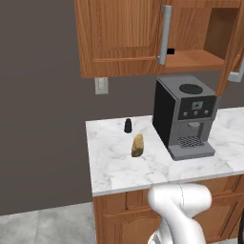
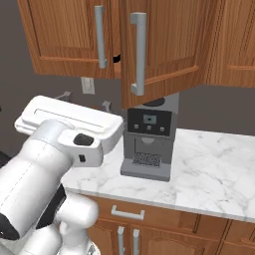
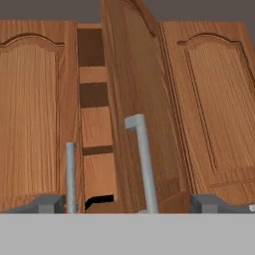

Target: Pick the pan from the cabinet and place it on the stove. Then turn on the stove burner for the pan.

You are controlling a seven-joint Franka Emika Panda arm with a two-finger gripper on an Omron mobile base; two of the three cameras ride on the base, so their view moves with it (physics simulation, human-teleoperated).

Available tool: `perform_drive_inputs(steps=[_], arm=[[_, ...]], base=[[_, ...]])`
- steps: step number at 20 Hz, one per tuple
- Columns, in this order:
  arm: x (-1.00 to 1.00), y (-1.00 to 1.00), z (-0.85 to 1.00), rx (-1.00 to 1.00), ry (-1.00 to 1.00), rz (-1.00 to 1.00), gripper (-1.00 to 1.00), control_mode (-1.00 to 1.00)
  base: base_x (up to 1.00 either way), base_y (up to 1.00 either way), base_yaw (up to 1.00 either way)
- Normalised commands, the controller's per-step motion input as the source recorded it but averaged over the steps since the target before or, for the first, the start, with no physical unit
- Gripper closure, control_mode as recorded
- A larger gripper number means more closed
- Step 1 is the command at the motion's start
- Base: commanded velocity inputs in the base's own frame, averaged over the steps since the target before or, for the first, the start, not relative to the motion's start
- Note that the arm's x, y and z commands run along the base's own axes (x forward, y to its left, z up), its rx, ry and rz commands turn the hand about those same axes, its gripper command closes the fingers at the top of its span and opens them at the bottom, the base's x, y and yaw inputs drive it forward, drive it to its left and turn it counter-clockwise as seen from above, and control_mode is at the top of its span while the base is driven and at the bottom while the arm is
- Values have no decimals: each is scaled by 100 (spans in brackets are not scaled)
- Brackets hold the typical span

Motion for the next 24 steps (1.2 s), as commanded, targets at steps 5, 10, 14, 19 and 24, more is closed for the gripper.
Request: perform_drive_inputs(steps=[5, 10, 14, 19, 24], arm=[[-14, 88, 1, -17, 10, -20, -100, -100], [22, 100, -22, -19, 26, -27, -100, -100], [45, 89, -29, -21, 28, -27, -100, -100], [38, 10, -47, -5, 17, -14, -100, -100], [94, -2, -50, -1, 22, -2, -100, -100]], base=[[0, 0, 0], [0, 0, 0], [0, 0, 0], [0, 0, 0], [0, 0, 0]])
